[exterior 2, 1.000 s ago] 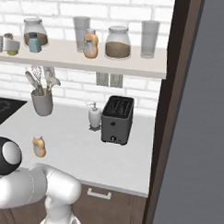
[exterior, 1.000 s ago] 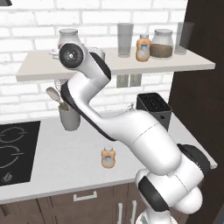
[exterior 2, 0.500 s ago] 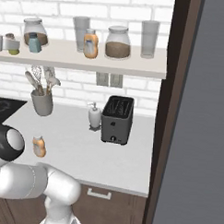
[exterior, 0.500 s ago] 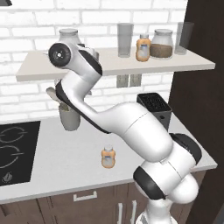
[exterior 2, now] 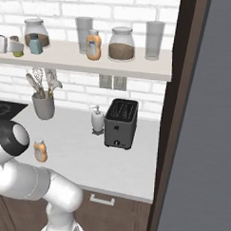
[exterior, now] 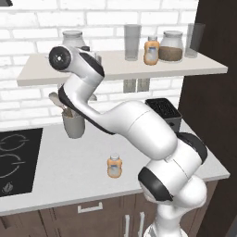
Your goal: Put the shaker and condiment bottle from the counter next to their counterparts in the cabinet.
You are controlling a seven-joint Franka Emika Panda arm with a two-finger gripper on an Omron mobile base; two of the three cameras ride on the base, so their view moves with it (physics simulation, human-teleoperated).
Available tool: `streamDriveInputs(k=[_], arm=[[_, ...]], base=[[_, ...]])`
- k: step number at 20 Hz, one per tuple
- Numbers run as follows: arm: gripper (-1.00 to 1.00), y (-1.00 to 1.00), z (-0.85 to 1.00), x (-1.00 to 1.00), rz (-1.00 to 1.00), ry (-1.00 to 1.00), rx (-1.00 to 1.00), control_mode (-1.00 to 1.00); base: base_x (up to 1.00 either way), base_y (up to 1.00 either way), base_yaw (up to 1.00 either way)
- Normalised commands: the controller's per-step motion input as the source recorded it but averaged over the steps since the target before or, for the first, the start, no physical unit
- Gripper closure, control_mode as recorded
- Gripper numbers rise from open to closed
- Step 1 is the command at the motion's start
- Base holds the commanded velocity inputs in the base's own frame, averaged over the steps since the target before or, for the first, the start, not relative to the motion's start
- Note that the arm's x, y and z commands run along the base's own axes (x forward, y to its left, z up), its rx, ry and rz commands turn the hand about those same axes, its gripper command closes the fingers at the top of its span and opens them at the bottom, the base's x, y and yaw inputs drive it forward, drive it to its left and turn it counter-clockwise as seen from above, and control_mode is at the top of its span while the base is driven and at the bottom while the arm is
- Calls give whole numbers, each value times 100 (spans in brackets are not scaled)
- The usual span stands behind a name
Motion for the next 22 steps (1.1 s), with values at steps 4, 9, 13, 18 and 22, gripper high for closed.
streamDriveInputs(k=[4,9,13,18,22], arm=[[100,0,-20,5,0,-3,0,-100],[100,0,-10,17,0,-2,0,-100],[100,1,-8,30,0,0,0,-100],[100,1,-9,34,0,0,0,-100],[100,1,-12,30,0,0,0,-100]], base=[[0,0,0],[0,0,0],[0,0,0],[0,0,0],[0,0,0]])
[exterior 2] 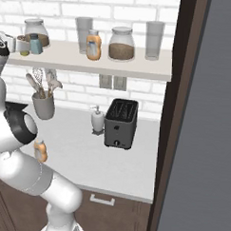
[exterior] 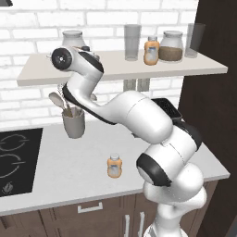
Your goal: Put the shaker and condiment bottle from the counter next to their counterparts in the cabinet.
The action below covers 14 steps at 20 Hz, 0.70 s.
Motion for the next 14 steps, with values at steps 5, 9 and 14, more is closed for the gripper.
streamDriveInputs(k=[5,9,14], arm=[[100,8,-22,14,0,-2,0,-100],[-100,16,-21,0,0,-3,0,-100],[-100,2,-3,0,0,-2,1,-100]], base=[[0,0,0],[0,0,0],[0,0,0]])
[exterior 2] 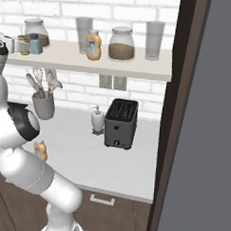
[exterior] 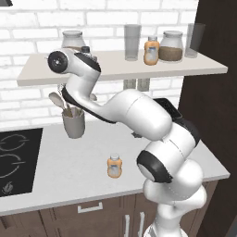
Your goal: Put the shaker and condiment bottle from the counter next to their counterparts in the cabinet.
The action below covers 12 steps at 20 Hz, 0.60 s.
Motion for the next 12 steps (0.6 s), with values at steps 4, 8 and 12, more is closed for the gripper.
streamDriveInputs(k=[4,8,12], arm=[[-100,0,0,-16,0,0,7,-100],[-100,0,0,-41,0,0,10,-100],[-100,1,0,-74,0,0,13,-100]], base=[[0,0,0],[0,0,0],[0,0,0]])
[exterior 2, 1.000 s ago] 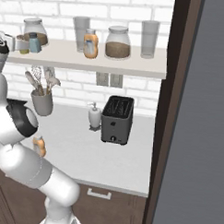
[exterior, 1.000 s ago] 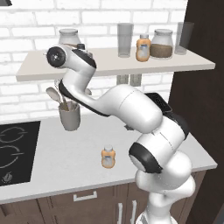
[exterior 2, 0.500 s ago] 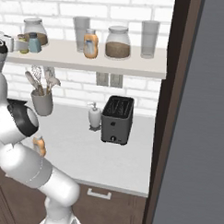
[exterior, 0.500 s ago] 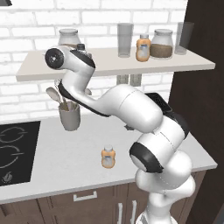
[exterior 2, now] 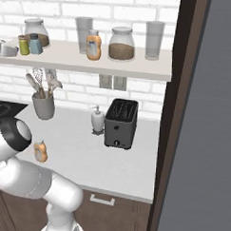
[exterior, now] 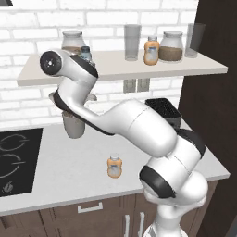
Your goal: Put the shaker and condiment bottle from the counter next to their counterparts in the cabinet.
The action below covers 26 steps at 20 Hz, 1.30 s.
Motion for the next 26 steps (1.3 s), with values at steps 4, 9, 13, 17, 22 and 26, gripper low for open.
streamDriveInputs(k=[4,9,13,17,22,26], arm=[[-100,0,0,-89,-5,0,11,-100],[-100,0,0,-100,-12,0,6,-100],[-100,0,-40,-73,-21,0,0,-100],[-100,0,-87,-54,-21,0,0,-100],[-100,-13,-86,-31,-24,-2,0,-100],[-100,-30,-96,-2,-29,-1,0,-100]], base=[[0,0,0],[0,0,0],[0,0,0],[0,0,0],[0,0,0],[0,0,0]])
